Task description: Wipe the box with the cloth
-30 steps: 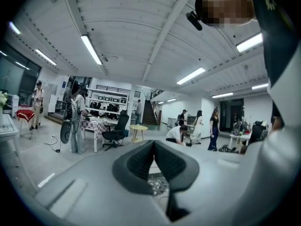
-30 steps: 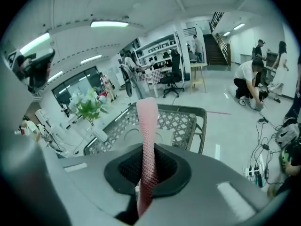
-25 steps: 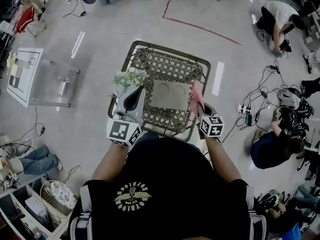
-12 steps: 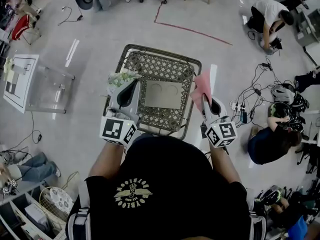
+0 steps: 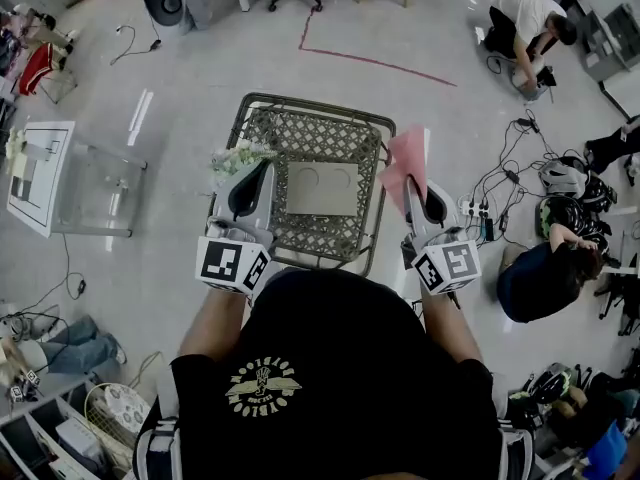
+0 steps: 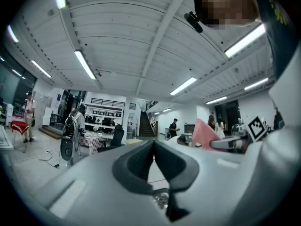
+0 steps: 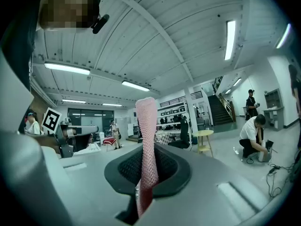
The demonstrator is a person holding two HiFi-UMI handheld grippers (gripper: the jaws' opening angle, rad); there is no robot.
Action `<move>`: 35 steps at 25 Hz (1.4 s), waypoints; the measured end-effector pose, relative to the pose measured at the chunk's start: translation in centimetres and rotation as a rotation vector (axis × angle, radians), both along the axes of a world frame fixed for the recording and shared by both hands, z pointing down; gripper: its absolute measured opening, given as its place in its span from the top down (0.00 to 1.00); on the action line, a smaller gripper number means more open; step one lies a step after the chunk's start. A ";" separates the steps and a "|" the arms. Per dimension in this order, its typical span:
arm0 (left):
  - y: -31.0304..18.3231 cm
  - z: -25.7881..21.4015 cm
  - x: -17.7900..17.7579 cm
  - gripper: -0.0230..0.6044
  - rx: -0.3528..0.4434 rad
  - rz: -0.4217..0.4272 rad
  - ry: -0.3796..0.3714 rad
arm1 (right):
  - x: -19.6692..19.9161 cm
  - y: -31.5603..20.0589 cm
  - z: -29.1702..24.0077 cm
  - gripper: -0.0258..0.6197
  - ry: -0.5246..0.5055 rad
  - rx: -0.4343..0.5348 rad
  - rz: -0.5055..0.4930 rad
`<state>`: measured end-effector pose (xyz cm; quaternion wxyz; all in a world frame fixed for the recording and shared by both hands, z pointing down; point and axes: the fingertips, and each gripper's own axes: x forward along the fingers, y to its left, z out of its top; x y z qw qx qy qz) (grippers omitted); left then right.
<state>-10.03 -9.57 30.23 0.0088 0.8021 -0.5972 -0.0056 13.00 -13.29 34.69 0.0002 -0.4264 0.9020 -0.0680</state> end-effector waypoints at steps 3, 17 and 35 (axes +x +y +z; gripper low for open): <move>0.2 0.0 0.2 0.96 0.003 -0.002 -0.003 | 0.2 0.2 -0.3 0.93 -0.011 0.004 -0.003; 0.4 0.6 1.6 0.96 -0.024 0.004 -0.028 | 0.8 0.7 -0.9 0.93 -0.005 0.013 -0.021; 1.6 -0.2 0.5 0.96 -0.019 -0.075 -0.046 | 1.0 -0.2 0.6 0.93 -0.028 0.001 -0.068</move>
